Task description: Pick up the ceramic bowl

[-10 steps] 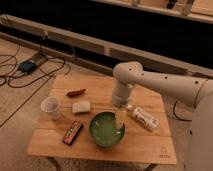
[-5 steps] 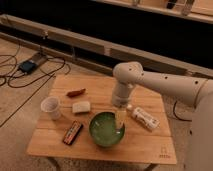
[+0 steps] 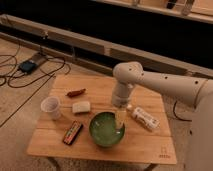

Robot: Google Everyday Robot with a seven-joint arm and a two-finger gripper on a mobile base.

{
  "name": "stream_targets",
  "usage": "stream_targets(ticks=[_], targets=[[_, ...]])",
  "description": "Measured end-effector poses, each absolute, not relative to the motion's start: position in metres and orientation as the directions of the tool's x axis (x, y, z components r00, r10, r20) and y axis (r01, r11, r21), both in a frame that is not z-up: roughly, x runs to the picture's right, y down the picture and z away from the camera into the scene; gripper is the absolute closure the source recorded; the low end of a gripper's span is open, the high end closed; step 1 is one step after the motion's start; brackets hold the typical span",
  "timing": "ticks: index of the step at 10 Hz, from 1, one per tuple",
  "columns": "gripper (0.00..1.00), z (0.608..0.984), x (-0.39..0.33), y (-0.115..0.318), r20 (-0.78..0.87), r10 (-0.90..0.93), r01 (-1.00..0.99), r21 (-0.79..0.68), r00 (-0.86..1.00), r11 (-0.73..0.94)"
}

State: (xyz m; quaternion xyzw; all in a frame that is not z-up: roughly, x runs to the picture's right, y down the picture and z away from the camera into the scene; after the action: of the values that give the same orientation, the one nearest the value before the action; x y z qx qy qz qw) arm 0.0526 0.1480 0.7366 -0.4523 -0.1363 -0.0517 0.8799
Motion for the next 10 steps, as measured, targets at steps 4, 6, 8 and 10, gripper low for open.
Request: stream_targets(ticks=[4,6,8,10], targets=[[0.2,0.737,0.053,0.148,0.287,0.032,0.214,-0.782,0.957,0.585],[0.2,0.737,0.053,0.148,0.286,0.032,0.214,-0.782,0.958,0.586],[0.2,0.743,0.058,0.148,0.27,0.022,0.206,-0.783,0.963,0.587],[0.2,0.774,0.08,0.151,0.198,0.002,0.157,-0.784,0.98,0.6]])
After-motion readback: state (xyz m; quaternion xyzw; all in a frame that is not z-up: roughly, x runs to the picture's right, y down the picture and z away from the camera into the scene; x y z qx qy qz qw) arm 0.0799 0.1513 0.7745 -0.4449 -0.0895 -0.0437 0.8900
